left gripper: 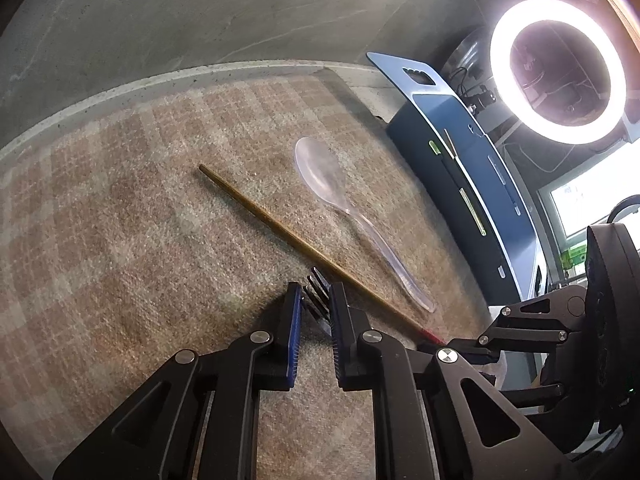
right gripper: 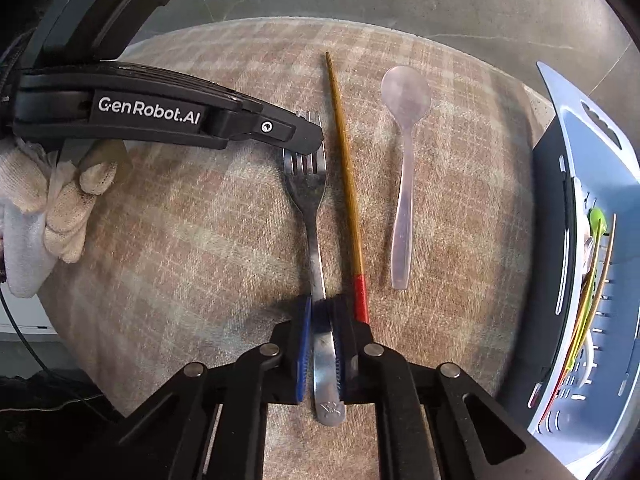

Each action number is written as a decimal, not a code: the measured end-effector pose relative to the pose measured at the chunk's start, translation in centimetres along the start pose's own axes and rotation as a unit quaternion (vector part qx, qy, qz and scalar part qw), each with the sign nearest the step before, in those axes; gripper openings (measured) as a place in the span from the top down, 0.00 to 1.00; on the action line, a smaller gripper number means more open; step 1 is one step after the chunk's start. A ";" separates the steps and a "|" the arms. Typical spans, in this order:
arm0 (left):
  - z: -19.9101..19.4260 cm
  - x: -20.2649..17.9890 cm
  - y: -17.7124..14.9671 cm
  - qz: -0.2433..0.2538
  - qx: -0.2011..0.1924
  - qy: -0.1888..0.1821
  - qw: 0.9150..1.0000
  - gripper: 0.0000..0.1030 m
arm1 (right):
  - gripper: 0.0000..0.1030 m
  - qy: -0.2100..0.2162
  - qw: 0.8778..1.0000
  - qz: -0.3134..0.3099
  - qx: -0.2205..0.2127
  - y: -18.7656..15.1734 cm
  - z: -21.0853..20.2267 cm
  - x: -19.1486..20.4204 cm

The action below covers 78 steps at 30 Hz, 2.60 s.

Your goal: Organize utensils

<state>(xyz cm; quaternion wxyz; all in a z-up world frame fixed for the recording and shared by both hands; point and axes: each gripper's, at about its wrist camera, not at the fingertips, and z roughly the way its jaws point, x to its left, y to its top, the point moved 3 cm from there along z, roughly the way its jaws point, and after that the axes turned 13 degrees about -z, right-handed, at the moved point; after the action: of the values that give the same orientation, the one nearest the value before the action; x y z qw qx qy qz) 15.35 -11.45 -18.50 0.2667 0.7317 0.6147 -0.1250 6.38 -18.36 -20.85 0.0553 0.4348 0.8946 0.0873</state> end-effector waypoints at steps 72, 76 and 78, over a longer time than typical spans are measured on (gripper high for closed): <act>8.0 -18.3 8.1 0.066 0.017 -0.067 0.995 0.94 | 0.93 -0.065 0.990 0.110 -0.062 -7.4 -6.2 -16.4; 7.5 -18.3 8.2 0.066 0.011 -0.056 0.996 0.86 | 0.70 -0.068 0.989 0.110 -0.068 -7.5 -6.5 -16.3; 7.0 -18.1 8.2 0.067 0.006 -0.052 0.996 0.86 | 0.68 -0.068 0.989 0.112 -0.072 -7.7 -6.7 -16.2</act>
<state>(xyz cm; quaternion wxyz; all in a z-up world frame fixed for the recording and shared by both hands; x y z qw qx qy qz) 20.39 -31.20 -13.08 0.3019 0.7651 0.5492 -0.1481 9.25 -36.48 -15.51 0.1367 0.5320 0.8258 0.1278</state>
